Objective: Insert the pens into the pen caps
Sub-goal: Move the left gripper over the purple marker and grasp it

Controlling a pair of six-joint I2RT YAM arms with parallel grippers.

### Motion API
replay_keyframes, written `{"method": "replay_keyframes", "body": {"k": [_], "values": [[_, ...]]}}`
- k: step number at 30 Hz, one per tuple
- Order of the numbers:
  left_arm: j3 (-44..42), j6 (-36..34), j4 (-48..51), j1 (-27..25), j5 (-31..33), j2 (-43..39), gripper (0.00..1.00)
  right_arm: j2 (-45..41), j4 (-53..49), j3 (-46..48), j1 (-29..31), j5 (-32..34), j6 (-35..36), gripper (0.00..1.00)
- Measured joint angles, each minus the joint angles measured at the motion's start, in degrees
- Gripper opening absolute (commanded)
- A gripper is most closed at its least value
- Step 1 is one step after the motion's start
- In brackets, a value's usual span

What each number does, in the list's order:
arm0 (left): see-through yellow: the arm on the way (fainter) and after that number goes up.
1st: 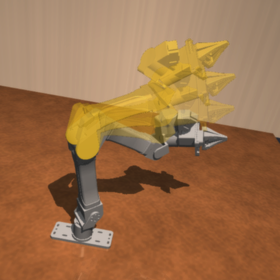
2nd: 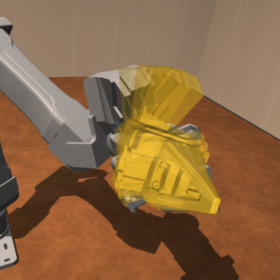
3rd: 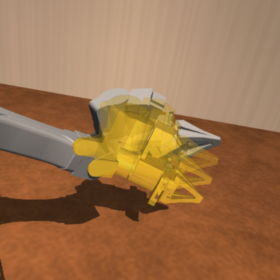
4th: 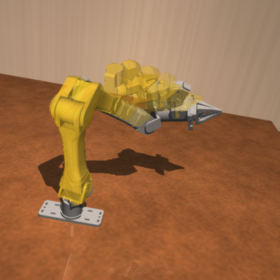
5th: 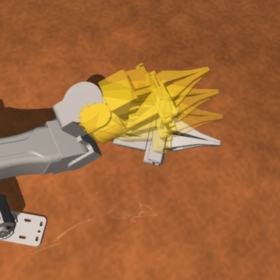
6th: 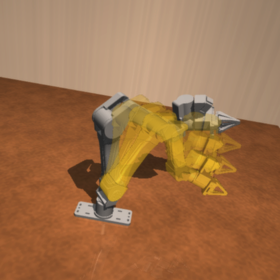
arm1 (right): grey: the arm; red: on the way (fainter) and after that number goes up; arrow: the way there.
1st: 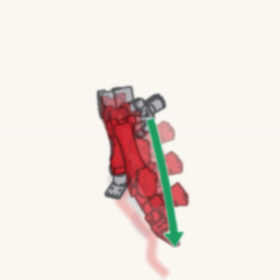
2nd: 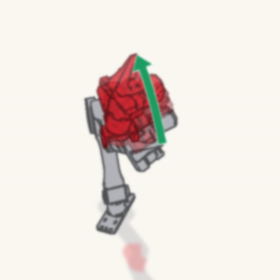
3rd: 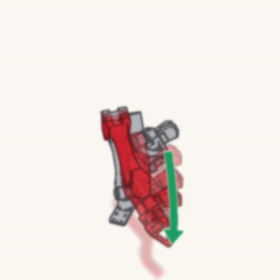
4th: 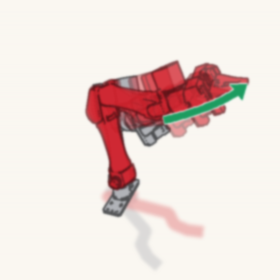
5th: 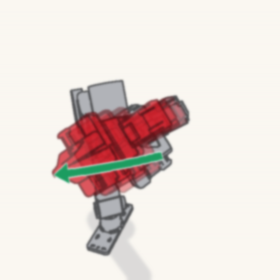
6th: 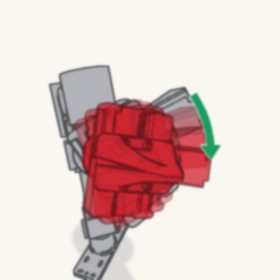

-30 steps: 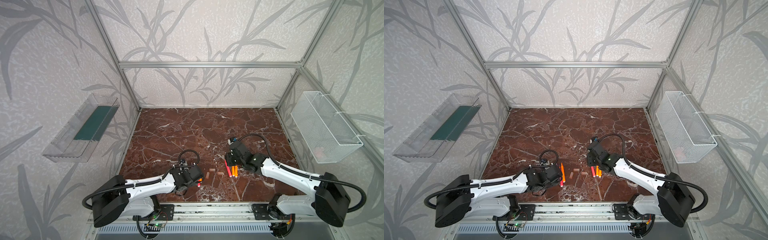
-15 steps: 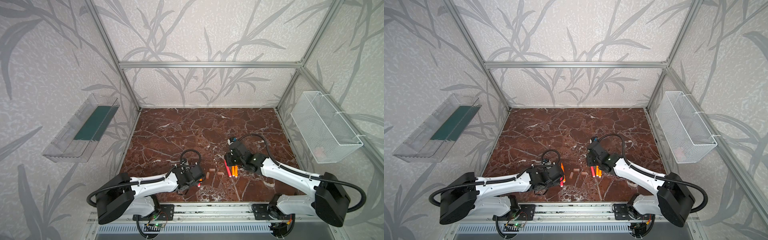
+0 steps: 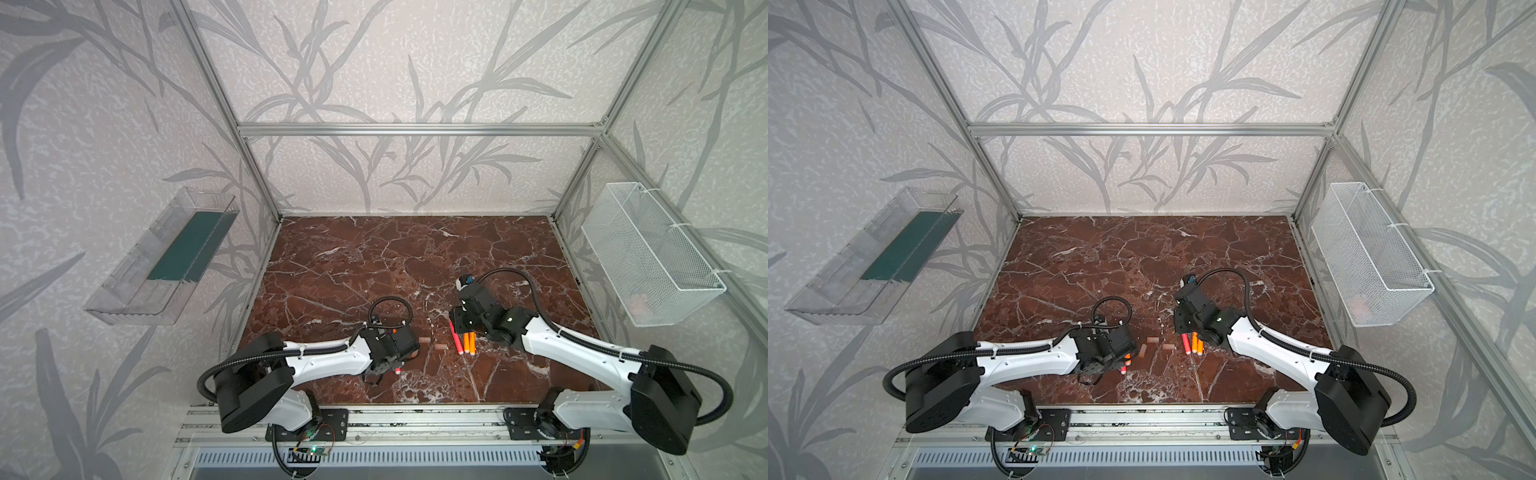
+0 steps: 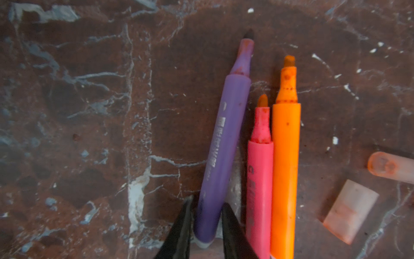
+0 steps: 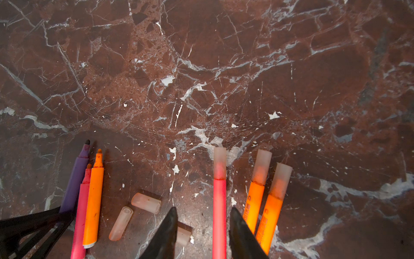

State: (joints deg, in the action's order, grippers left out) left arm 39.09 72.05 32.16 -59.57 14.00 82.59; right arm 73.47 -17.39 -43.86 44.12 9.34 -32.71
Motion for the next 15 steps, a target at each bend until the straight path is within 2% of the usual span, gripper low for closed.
{"method": "replay_keyframes", "body": {"k": [6, 15], "values": [[2.5, 0.0, 2.9, 0.0, 0.6, 3.0, 0.2, -0.2, 0.0, 0.0, 0.0, 0.0, 0.0, 0.39], [2.9, -0.1, 3.2, 0.0, 0.9, 3.5, 0.13, -0.9, 0.0, 0.4, 0.0, 0.0, 0.0, 0.39]]}}
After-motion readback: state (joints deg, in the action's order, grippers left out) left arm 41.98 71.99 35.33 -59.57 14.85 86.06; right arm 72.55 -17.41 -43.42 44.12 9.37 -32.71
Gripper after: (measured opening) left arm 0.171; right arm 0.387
